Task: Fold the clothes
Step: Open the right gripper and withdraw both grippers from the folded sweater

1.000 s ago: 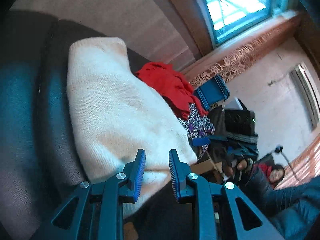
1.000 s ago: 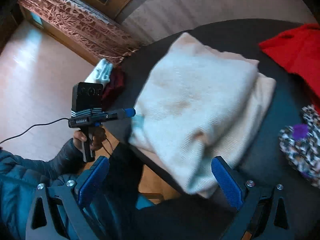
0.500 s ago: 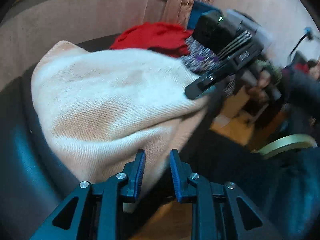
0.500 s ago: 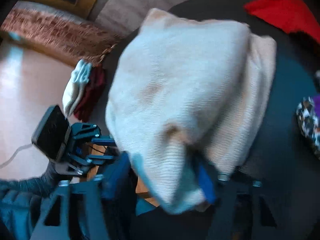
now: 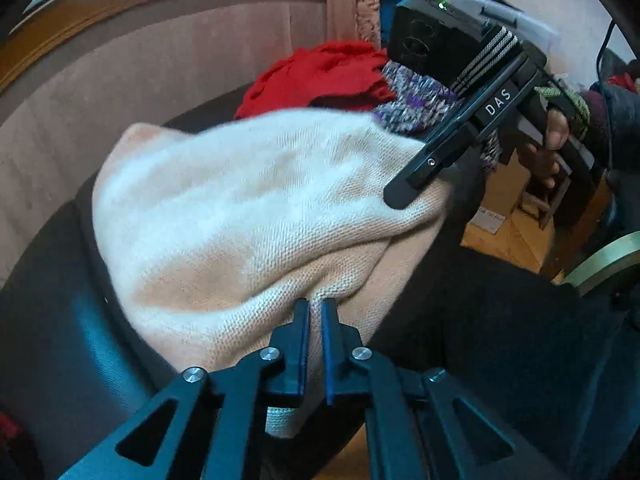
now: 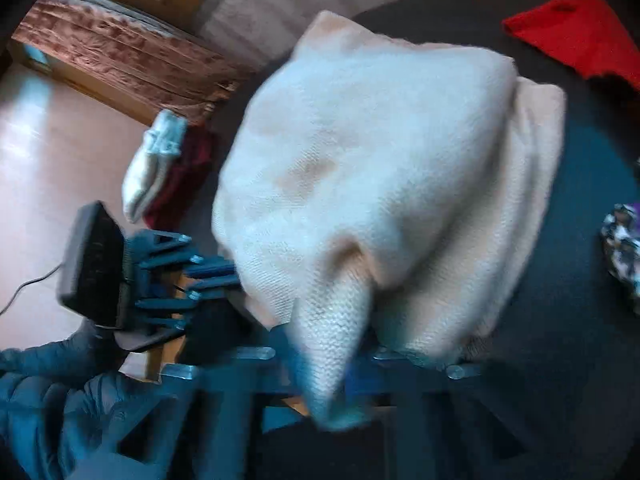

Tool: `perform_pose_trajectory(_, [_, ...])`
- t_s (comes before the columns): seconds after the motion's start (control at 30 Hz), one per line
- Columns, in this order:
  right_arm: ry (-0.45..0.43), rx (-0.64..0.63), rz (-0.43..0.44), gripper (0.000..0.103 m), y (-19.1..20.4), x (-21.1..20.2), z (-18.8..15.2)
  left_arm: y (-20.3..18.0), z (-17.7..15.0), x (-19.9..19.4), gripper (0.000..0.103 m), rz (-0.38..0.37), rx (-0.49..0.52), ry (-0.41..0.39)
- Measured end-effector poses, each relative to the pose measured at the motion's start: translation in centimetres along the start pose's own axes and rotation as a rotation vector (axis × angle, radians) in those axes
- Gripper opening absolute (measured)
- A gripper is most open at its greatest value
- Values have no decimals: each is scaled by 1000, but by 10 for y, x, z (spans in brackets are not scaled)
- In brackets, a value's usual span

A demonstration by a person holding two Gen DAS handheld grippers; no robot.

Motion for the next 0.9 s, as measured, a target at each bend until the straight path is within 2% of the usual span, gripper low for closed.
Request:
perform_pose_trajectory(0.07, [-39, -17, 9, 16, 12, -16, -2, -1, 0, -22, 4, -18, 17, -29])
perform_pose_trajectory(0.13, [-120, -23, 67, 8, 27, -42, -6, -1, -3, -42, 4, -36, 25, -48])
perform_pose_trajectory(0.2, [-153, -8, 90, 8, 23, -51, -16, -9, -13, -45, 1, -71, 46, -30])
perform_pose_trajectory(0.23, [-130, 4, 18, 8, 7, -40, -27, -15, -19, -42, 1, -92, 60, -7])
perform_pose_trajectory(0.27, [-102, 24, -14, 8, -4, -30, -35, -19, -24, -36, 1, -112, 59, 8])
perform_pose_trajectory(0.37, [-59, 101, -40, 3, -36, -6, -54, -32, -35, -19, 1, -149, 60, 46])
perform_pose_trajectory(0.43, [-88, 112, -17, 11, -32, -17, -51, -38, -38, -13, 1, -157, 60, 56])
perform_pose_trajectory(0.47, [-94, 99, -19, 12, -28, -26, -51, -40, -39, -10, 1, -162, 61, 61])
perform_pose_trajectory(0.53, [-120, 49, -45, 17, -18, -46, -46, -37, -30, -25, 1, -175, 1, -9])
perform_pose_trajectory(0.57, [-145, 37, -48, 26, -14, -57, -40, -30, -25, -31, 1, -170, -38, -45])
perform_pose_trajectory(0.6, [-177, 31, -43, 47, -11, -67, -33, -23, -21, -37, 3, -164, -77, -82])
perform_pose_trajectory(0.63, [-221, 23, -42, 60, -8, -74, -22, -16, -17, -43, 4, -159, -116, -118])
perform_pose_trajectory(0.67, [-262, 15, -40, 76, -5, -80, -11, -8, -14, -44, 6, -127, -137, -137])
perform_pose_trajectory(0.7, [-291, 12, -36, 80, -6, -81, 0, -4, -15, -42, 7, -114, -150, -137])
perform_pose_trajectory(0.8, [-338, 53, -37, 80, -16, -68, 37, 9, -15, -34, 13, -73, -188, -135])
perform_pose_trajectory(0.9, [-316, 173, -62, 80, -42, -38, 58, 9, -16, -20, 13, -31, -173, -111])
Point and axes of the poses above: each gripper's, at about its wrist camera, not at the fingertips, and x roughly the way its jaws point, y to its left, z to its top, the point moved 9 cm from there along x, roughly the way its jaws point, and after that the axes turned 6 degrees about x, right-handed, at the moved point
